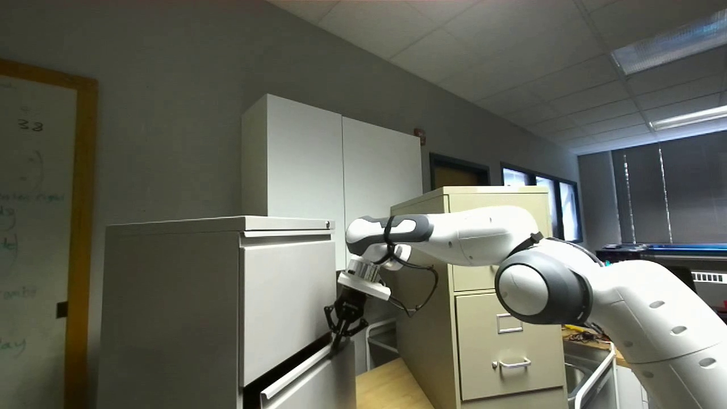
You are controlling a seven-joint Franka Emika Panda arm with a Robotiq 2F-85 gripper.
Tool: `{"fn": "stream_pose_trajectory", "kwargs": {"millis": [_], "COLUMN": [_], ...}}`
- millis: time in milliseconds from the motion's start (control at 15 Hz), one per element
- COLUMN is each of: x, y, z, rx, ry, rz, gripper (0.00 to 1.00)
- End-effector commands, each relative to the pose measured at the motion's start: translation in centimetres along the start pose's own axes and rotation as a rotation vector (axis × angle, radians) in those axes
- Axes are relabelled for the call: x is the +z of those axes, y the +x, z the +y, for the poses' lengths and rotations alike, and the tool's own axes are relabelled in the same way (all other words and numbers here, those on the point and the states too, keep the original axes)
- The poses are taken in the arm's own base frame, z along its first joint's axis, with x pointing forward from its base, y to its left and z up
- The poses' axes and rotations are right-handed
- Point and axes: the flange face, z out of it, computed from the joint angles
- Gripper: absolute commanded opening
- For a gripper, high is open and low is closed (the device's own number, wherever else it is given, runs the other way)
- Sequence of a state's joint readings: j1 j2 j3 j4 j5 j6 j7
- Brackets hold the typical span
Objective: Close the drawer on the left filing cabinet
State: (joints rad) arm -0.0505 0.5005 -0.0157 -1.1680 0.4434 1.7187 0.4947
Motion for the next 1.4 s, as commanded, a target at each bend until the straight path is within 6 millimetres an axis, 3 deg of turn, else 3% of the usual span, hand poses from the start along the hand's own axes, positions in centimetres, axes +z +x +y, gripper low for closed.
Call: {"fn": "stream_pose_trajectory", "kwargs": {"millis": [0, 200, 533, 1067, 1333], "x": [-2.3, -3.0, -2.5, -1.6, -2.1], "y": [0.8, 1.9, 1.8, 3.2, 3.9], "z": [-2.3, -2.8, -4.4, -2.9, -1.9], "rx": [-0.012, -0.023, -0.061, -0.047, -0.026], "ry": [0.003, 0.03, 0.026, 0.014, 0.009], "rz": [0.031, 0.037, 0.042, 0.01, 0.021], "gripper": [0.0, 0.0, 0.0, 0.0, 0.0]}}
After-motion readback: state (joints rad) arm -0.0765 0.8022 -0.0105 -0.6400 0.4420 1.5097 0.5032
